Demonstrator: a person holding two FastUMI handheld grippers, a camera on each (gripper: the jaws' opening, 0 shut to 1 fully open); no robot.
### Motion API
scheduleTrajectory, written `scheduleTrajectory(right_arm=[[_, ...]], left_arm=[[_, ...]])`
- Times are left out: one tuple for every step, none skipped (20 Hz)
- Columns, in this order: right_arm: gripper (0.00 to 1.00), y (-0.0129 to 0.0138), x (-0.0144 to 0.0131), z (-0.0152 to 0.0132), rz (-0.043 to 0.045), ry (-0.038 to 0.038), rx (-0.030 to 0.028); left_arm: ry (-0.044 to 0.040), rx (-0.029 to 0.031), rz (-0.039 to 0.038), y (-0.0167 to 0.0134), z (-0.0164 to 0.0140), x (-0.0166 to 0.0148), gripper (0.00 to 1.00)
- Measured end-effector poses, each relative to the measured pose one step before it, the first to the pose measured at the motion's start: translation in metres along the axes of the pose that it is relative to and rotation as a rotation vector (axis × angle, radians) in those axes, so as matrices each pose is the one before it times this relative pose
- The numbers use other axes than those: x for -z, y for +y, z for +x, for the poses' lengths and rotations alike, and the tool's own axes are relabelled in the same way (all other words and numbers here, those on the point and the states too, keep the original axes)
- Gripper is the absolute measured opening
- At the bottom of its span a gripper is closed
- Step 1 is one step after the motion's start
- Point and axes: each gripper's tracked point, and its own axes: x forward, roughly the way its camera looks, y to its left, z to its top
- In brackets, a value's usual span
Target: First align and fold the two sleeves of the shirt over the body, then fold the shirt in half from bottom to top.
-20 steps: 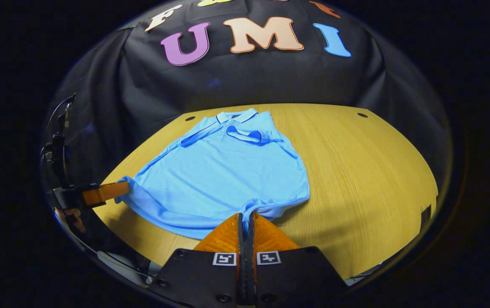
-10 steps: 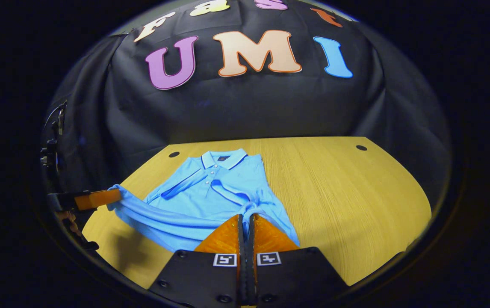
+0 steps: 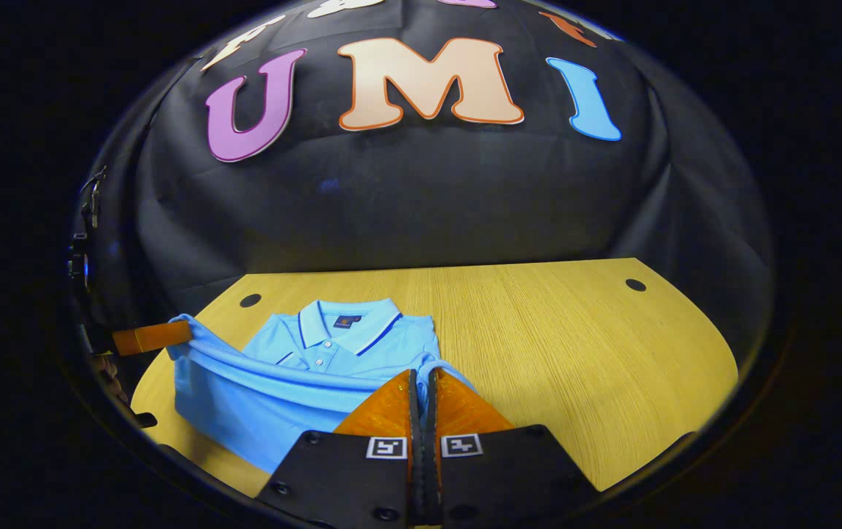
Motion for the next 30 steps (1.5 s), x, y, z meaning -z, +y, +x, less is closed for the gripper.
scheduleTrajectory(right_arm=[[0.02, -0.00029, -0.00269, 0.01347, -0.00414, 0.00548, 0.00493], [0.03, -0.0002, -0.00335, 0.01378, -0.00232, -0.00121, 0.00539], [0.02, 0.00079, -0.00196, 0.01275, -0.00333, 0.00348, 0.00266], [0.03, 0.00115, -0.00152, 0.01097, -0.00393, 0.00137, 0.00189], [0.0, 0.00026, -0.00092, 0.01232, -0.00463, -0.00269, 0.00458], [0.0, 0.00056, 0.00126, 0.01056, 0.00032, 0.01095, 0.00279], [0.02, 0.00135, 0.00198, 0.00808, 0.01183, 0.00768, -0.00056], [0.03, 0.00002, 0.00317, 0.00793, 0.01856, 0.01552, 0.00196], [0.02, -0.00215, 0.00543, 0.00599, 0.01834, 0.01689, 0.00613], [0.02, -0.00311, 0.00451, 0.00188, 0.00414, 0.01141, 0.01372], [0.06, -0.00498, 0.00117, 0.00176, -0.00878, 0.00152, 0.01487], [0.1, -0.00595, -0.00143, -0.00052, -0.01194, 0.00075, 0.0165], [0.28, -0.0036, -0.00092, -0.00238, -0.00912, -0.00103, 0.00597], [0.36, -0.00267, -0.00261, -0.00298, -0.00328, -0.01075, 0.00679], [0.58, -0.00276, -0.00298, -0.00459, 0.0035, -0.00838, 0.00711], [0.79, -0.00289, -0.00089, -0.00612, 0.01131, -0.00166, 0.00435], [1.0, -0.00075, -0.00074, -0.00543, 0.01534, -0.00428, -0.00148], [0.99, -0.00076, -0.00042, -0.00735, 0.01304, -0.00375, -0.00039], [0.97, -0.00205, -0.00089, -0.0087, 0.00713, -0.00413, 0.00318], [0.96, -0.00103, -0.00154, -0.00929, 0.00308, -0.00758, 0.0007], [0.96, -0.00025, -0.00325, -0.01149, -0.00428, -0.00912, -0.00422], [0.96, -0.00101, -0.00214, -0.01121, -0.00872, -0.00555, -0.00181], [0.96, -0.00138, -0.00354, -0.01301, -0.00672, -0.00788, -0.00489], [0.98, 0.00108, -0.00331, -0.01239, 0.0009, -0.00716, -0.01258], [0.96, 0.00196, -0.003, -0.01378, 0.00717, -0.00379, -0.01682], [0.98, 0.00263, -0.00113, -0.01416, 0.01146, 0.00084, -0.01801], [0.98, 0.00146, 0.00002, -0.01453, 0.01299, -0.00087, -0.01566], [0.98, 0.00057, 0.00248, -0.0129, 0.01486, 0.00213, -0.01047], [0.98, 0.00126, 0.00411, -0.01359, 0.01605, 0.00498, -0.01461], [0.98, -0.0003, 0.00729, -0.01128, 0.01497, 0.00605, -0.00652]], left_arm=[[0.00769, 0.00593, 0.01014, 0.00172, 0.01178, -0.00183, 0.0], [0.01158, 0.00252, 0.01388, 0.00341, 0.01209, 0.00027, 0.0], [0.01912, -0.00678, 0.01462, 0.0046, 0.0114, 0.00185, 0.0], [0.01905, -0.00525, 0.01057, 0.00378, 0.01169, 0.00104, 0.0], [0.01252, -0.00515, 0.00216, 0.0035, 0.00971, 0.0006, 0.0], [0.01554, -0.00362, -0.00283, 0.00316, 0.01047, 0.00305, 0.0], [0.01382, -0.00897, -0.00525, 0.00389, 0.00938, 0.00087, 0.0], [0.01693, -0.0134, -0.00289, 0.00545, 0.00646, 0.00394, 0.0], [0.00794, -0.01904, 0.00563, 0.00585, 0.00492, 0.00124, 0.03], [-0.00463, -0.03507, 0.01761, 0.00807, 0.00548, -0.00276, 0.04], [-0.00627, -0.02833, 0.02319, 0.00884, 0.00243, -0.00214, 0.12], [-0.00068, -0.01667, 0.01312, 0.00571, -0.00152, -0.00029, 0.16], [-0.00473, 0.00035, -0.00372, 0.00184, -0.00257, -0.00262, 0.4], [-0.00465, -0.00002, -0.01287, 0.00121, -0.00271, -0.00183, 0.63], [0.00107, -0.0053, -0.01501, 0.00164, -0.00437, -0.00029, 0.87], [0.00779, -0.00828, -0.01247, 0.00326, -0.00355, 0.00404, 0.93], [0.01301, -0.00752, -0.01434, 0.00289, -0.00455, 0.00302, 0.97], [0.01408, 0.00885, -0.02223, -0.00064, -0.00845, 0.00264, 0.96], [0.01235, 0.01732, -0.03301, -0.0026, -0.00887, 0.0019, 0.97], [0.00506, 0.00956, -0.02928, -0.0006, -0.00908, 0.00079, 0.96], [0.00071, 0.00555, -0.02266, -0.00003, -0.01054, 0.00025, 0.96], [-0.00151, -0.00133, -0.01438, 0.00065, -0.01226, 0.00083, 0.97], [-0.00271, -0.00854, -0.00562, 0.00131, -0.01422, -0.00041, 0.97], [-0.01068, -0.00934, -0.00229, 0.00142, -0.01502, -0.00178, 0.97], [-0.01183, -0.00507, -0.00154, -0.0005, -0.01703, -0.0025, 0.97], [-0.01004, -0.00308, 0.00057, -0.00207, -0.01617, 0.00033, 0.97], [-0.00807, 0.00073, 0.00325, -0.00246, -0.01538, 0.00097, 0.96], [-0.00435, -0.00134, 0.01027, -0.00177, -0.01367, 0.00544, 0.96], [-0.00086, -0.01117, 0.01488, 0.00097, -0.01241, 0.00704, 0.96], [0.00823, -0.00874, 0.01655, 0.00061, -0.0115, 0.00968, 0.96]])
